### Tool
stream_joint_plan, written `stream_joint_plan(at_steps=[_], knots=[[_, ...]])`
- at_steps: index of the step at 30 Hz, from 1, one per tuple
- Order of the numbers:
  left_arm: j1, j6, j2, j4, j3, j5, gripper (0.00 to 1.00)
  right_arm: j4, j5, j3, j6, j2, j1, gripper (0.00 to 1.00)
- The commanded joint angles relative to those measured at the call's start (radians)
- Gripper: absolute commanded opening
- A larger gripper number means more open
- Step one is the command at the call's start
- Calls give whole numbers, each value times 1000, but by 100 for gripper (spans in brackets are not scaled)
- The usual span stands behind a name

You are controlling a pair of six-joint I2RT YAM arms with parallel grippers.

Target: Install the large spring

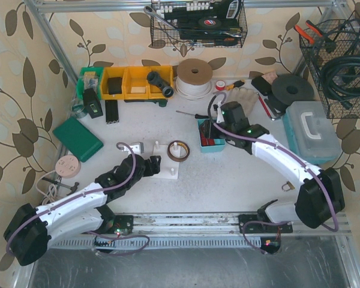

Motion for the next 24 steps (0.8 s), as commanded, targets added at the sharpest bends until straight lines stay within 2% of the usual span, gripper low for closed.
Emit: stream_joint_plan(at_steps=[1, 3, 7, 9, 14, 19, 24], knots=[[-3, 55, 91, -199, 222, 28, 75, 106, 104, -81, 35, -88, 14, 60], [-3, 65, 185, -363, 369, 25, 59, 154, 144, -143, 14, -142, 12, 60], [-3, 11, 381, -685, 615, 38, 44, 188, 201, -207, -21, -190, -5, 61], [-3, -10, 450, -735, 668, 68, 37, 194, 176, -208, -18, -184, -24, 61], [-3, -41, 547, -656, 717, 159, 37, 238, 122, -236, 17, -164, -55, 62], [-3, -102, 628, -620, 731, 174, 39, 267, 105, -260, 26, -180, -73, 62], [-3, -100, 699, -582, 750, 183, 44, 287, 84, -268, 32, -171, -84, 62]])
